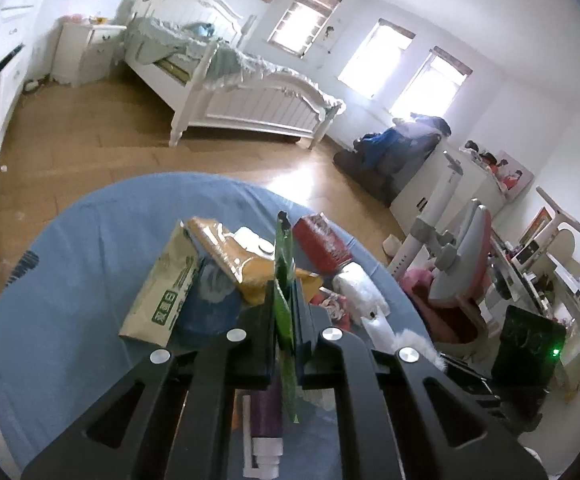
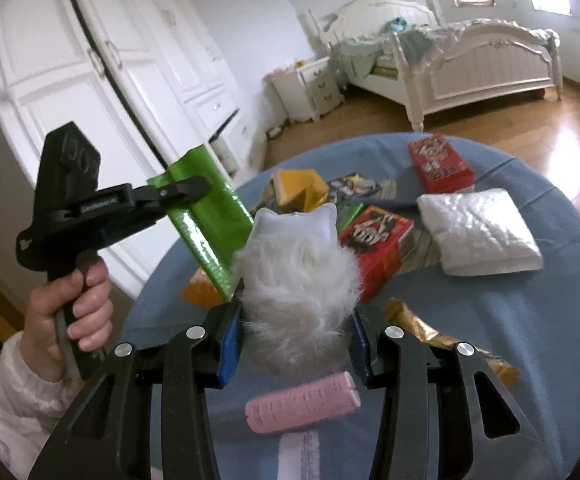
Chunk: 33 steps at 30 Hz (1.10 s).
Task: Collect trash
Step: 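Carry the pompom and green wrapper to the bin and open both tools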
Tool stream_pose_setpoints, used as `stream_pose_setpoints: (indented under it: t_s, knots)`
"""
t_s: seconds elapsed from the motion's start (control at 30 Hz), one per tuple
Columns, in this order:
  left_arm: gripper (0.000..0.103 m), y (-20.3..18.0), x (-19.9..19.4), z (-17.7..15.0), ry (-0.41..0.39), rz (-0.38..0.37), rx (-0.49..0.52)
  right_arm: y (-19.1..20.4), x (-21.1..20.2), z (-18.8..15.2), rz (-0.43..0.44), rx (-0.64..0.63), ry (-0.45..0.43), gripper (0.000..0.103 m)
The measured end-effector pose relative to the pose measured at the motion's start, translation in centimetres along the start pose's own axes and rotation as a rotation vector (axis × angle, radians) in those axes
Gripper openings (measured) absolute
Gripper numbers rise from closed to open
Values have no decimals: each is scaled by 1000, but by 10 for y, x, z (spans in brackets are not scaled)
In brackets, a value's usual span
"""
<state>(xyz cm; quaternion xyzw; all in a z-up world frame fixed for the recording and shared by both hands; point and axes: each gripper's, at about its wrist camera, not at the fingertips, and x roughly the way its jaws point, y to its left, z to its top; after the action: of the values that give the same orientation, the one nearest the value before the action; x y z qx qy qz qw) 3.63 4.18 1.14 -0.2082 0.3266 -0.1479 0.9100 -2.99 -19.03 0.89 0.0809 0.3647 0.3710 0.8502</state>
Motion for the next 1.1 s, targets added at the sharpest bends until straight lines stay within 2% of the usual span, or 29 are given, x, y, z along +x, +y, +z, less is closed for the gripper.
stream_pose_setpoints:
  t_s: [0.17, 0.27, 0.43, 0.57, 0.63, 0.7, 0.83, 0.97, 1.1]
  knots:
    - [7, -29, -12, 18, -63, -46, 28, -17, -37, 5, -9, 49, -131, 44]
    - [7, -65, -12, 31, -88, -90, 86, -30, -70, 12, -65, 63, -238, 44]
    - [7, -132, 6, 39, -122, -146, 171, -55, -135, 20, -244, 63, -429, 44]
    - [8, -190, 33, 38, -123, -218, 237, -81, -167, 20, -394, 75, -505, 44]
    - [8, -217, 49, 30, -107, -249, 259, -101, -177, 16, -463, 100, -518, 44]
    - [8, -247, 77, 18, -74, -278, 292, -121, -186, 8, -496, 135, -524, 44]
    - [8, -277, 133, -2, 3, -293, 321, -174, -187, -13, -552, 232, -500, 44]
    - [8, -291, 193, -22, 94, -283, 332, -230, -180, -36, -554, 355, -463, 44]
    - [8, -291, 228, -35, 154, -268, 330, -268, -167, -52, -556, 415, -429, 44]
